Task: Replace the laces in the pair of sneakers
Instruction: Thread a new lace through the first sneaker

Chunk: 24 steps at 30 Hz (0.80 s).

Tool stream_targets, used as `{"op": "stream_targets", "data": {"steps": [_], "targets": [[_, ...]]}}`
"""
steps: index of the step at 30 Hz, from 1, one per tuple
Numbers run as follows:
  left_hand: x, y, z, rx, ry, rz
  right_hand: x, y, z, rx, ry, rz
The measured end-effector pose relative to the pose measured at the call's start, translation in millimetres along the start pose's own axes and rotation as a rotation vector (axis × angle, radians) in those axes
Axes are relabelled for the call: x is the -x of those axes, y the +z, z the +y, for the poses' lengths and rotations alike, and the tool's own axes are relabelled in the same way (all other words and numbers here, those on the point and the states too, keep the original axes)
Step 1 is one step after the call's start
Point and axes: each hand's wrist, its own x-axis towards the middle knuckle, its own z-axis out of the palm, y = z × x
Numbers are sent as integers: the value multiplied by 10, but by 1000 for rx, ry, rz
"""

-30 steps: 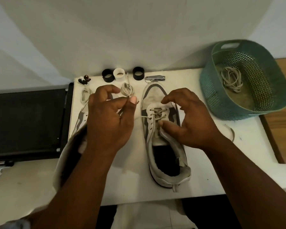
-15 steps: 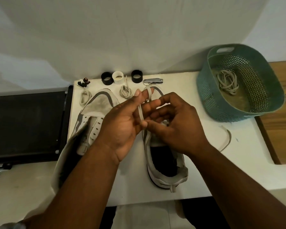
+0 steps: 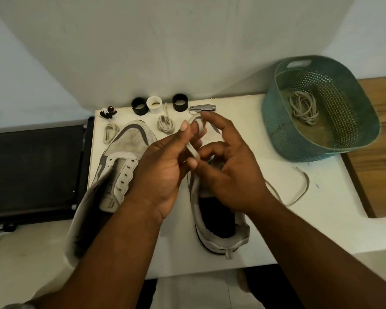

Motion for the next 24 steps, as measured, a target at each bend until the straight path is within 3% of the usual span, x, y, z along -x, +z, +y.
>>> {"op": "stream_targets", "data": {"steps": [4, 8, 10, 11, 13, 15, 16, 20, 24], "targets": [[-124, -161, -92, -267, 243, 382, -84, -208, -23, -138, 34, 149], [-254, -368, -219, -613, 384, 695, -108, -200, 66, 29, 14, 225], [-219, -356, -192, -691, 555, 765, -111, -171, 80, 57, -2, 232], [-220, -368, -204, -750, 708, 700, -113, -166, 76, 70, -18, 205], [-199, -321, -220, -787, 895, 302, -113, -163, 60, 101, -62, 103], [-164, -251, -218, -722, 764, -151, -99, -158, 55, 118, -99, 48], [-160, -241, -213, -717, 708, -258, -93, -163, 58, 106, -104, 59], [-205, -314, -200, -786, 761, -149, -120, -276, 45, 89, -44, 209], [-244, -339, -206, -814, 809, -1, -146, -322, 76, 41, 1, 148]]}}
